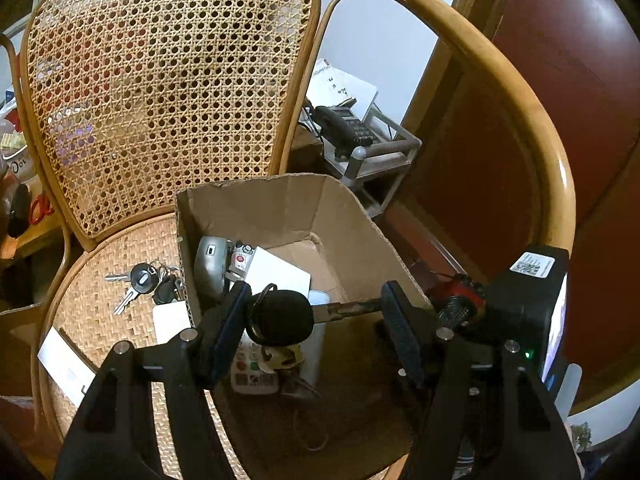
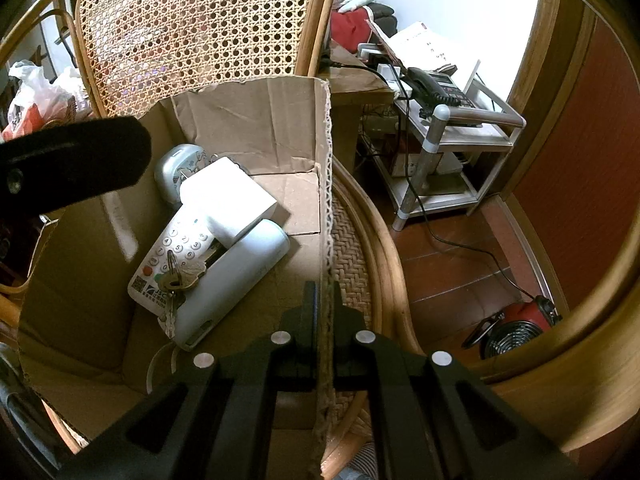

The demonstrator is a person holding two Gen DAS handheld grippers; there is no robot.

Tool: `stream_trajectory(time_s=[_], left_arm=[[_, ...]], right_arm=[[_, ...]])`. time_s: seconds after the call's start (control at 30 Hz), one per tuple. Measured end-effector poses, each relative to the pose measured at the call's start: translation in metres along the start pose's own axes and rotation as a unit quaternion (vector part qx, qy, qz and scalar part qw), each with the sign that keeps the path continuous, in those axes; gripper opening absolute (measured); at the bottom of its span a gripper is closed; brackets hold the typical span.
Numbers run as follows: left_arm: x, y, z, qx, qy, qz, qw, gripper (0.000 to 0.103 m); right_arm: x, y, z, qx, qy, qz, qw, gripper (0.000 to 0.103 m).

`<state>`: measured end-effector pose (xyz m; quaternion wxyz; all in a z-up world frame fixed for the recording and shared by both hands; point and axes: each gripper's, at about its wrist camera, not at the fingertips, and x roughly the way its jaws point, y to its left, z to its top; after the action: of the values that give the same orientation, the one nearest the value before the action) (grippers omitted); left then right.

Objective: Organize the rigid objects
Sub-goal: 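Carry the car key into the box and open the left tool, then grasp the large white plug adapter with the left tool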

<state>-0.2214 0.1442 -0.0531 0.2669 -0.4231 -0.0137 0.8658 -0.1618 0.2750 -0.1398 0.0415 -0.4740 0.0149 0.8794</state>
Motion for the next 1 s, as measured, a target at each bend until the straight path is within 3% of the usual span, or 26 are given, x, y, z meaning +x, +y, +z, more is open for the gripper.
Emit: stream_trajectory(time_s=[0.27,0.33,0.37,0.6,0.73,0.8,1.0], left_arm=[[0.005,0.006,-0.003,-0.015,0.003,-0.008,0.9999,0.066],[0.002,0.011,-0.002,-0.026,-0.004,0.001,0.9996,0.081],[0.001,0.012,-0.001,-0.027,-0.01,0.01,0.9995,0.083],[-0.02,0.023,0.001,-0.021,-0.028,0.031,0.9989,0.085],[-0.042,0.045,-0.002,-0.035,-0.047,0.065,0.9962,0.092],[-0.052,0.064,-0.008,-0.049,-0.056,0.109,0.9912,0.093],[-0.05,0.132,-0.045,-0.14,-0.013,0.181,0.9734,0.094]], right_arm=[[0.0,0.0,0.0,0.0,0.0,0.0,1.0,0.006],[0.0,0.0,0.0,0.0,0.0,0.0,1.0,0.006],[0.0,0.0,0.0,0.0,0.0,0.0,1.0,0.006],[0.0,0.0,0.0,0.0,0.0,0.001,1.0,0.006],[0.0,0.0,0.0,0.0,0.0,0.001,1.0,0.006],[0.0,0.0,0.0,0.0,0.0,0.001,1.0,0.006],[0.0,0.001,-0.001,0.0,0.0,0.001,1.0,0.006]])
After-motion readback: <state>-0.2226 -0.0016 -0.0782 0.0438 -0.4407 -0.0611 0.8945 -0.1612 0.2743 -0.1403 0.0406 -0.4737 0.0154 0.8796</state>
